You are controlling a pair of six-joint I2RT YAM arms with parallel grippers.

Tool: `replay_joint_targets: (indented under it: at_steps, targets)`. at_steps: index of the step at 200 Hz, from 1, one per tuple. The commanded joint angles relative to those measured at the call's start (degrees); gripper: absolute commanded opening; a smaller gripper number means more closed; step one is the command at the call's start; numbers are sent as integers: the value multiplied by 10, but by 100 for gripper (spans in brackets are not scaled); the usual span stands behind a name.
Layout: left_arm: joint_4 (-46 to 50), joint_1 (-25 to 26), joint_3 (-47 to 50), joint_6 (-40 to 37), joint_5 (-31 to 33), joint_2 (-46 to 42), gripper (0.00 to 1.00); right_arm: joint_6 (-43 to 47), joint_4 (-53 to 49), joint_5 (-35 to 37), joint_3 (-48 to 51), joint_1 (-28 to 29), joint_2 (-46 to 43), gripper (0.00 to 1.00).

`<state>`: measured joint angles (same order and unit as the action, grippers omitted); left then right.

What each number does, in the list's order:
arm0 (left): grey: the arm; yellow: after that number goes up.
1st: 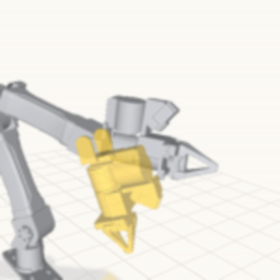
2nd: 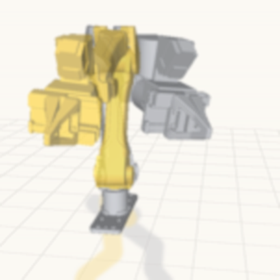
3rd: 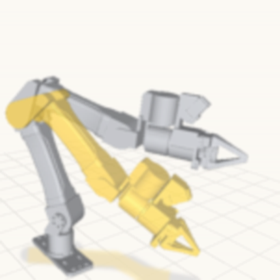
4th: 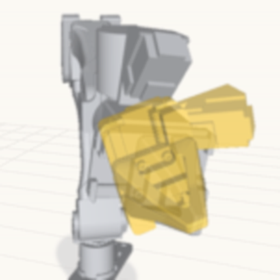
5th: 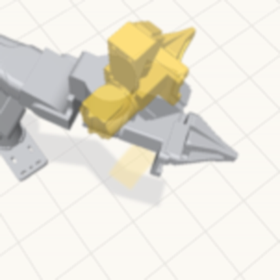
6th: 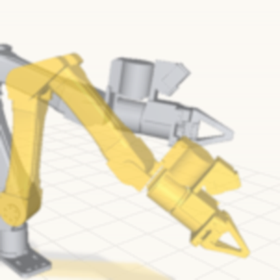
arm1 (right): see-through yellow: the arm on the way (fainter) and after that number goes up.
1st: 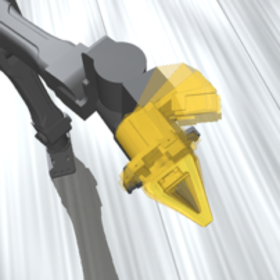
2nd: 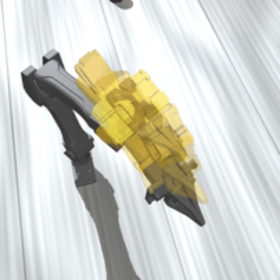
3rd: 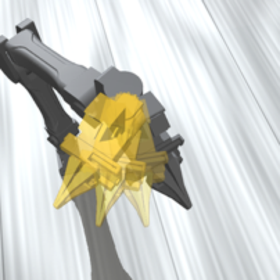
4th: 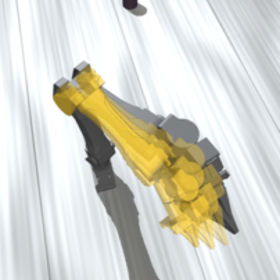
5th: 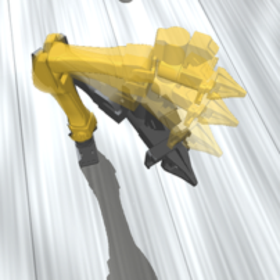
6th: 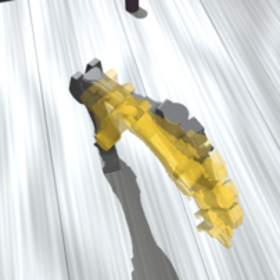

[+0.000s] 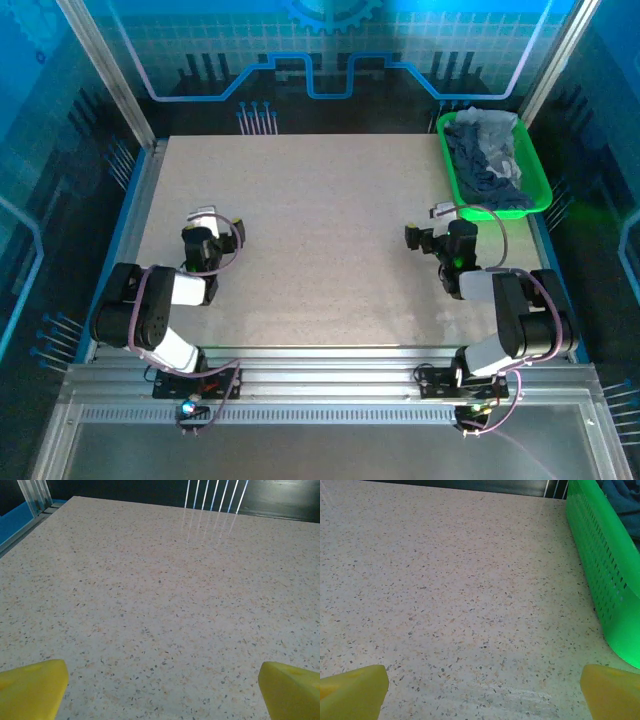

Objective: Fold and stack the t-shirts

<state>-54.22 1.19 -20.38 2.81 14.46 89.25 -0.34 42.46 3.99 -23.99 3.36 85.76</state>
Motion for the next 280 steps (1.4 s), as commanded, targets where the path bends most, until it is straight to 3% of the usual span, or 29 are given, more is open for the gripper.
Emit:
replay_joint_targets:
  at_steps: [1, 140, 157, 166, 180, 189, 201, 213, 222, 227, 233, 238, 247, 257, 280]
  targets:
    - [4, 1, -6, -9, -8, -7, 99, 5, 5, -7, -9, 0, 5, 100]
    - [5, 1, -7, -9, -8, -7, 99, 4, 9, 7, -5, 2, -5, 100]
    - [1, 9, 1, -13, 15, -25, 99, -3, -81, 98, -29, 26, -70, 100]
    - [32, 30, 0, -25, 58, -63, 99, -1, -139, 160, -55, 51, -111, 100]
    - [115, 75, -25, -61, 116, -129, 99, 15, -151, 208, -81, 86, -184, 100]
    - [114, 91, -35, -59, 120, -166, 99, 1, -195, 229, -133, 98, -224, 100]
    - [132, 106, -72, -40, 121, -201, 99, -70, -337, 245, -244, 95, -245, 100]
    - [225, 112, -152, 37, 169, -207, 99, -200, -529, 223, -384, 53, -220, 100]
    - [406, 112, -247, 200, 223, -200, 99, -337, -721, 246, -479, 27, -183, 100]
    - [532, 106, -305, 284, 217, -195, 99, -371, -761, 231, -511, 7, -160, 100]
    - [661, 103, -372, 369, 211, -185, 99, -362, -776, 161, -538, -22, -136, 100]
    - [725, 102, -413, 431, 223, -173, 99, -352, -784, 117, -557, -41, -117, 94]
    - [727, 90, -453, 436, 146, -149, 99, -353, -822, 107, -596, -58, -80, 85]
    - [714, 85, -488, 423, 50, -122, 99, -366, -863, 123, -636, -71, -41, 84]
    - [715, 110, -553, 428, -108, -66, 99, -366, -890, 44, -699, -127, 53, 78]
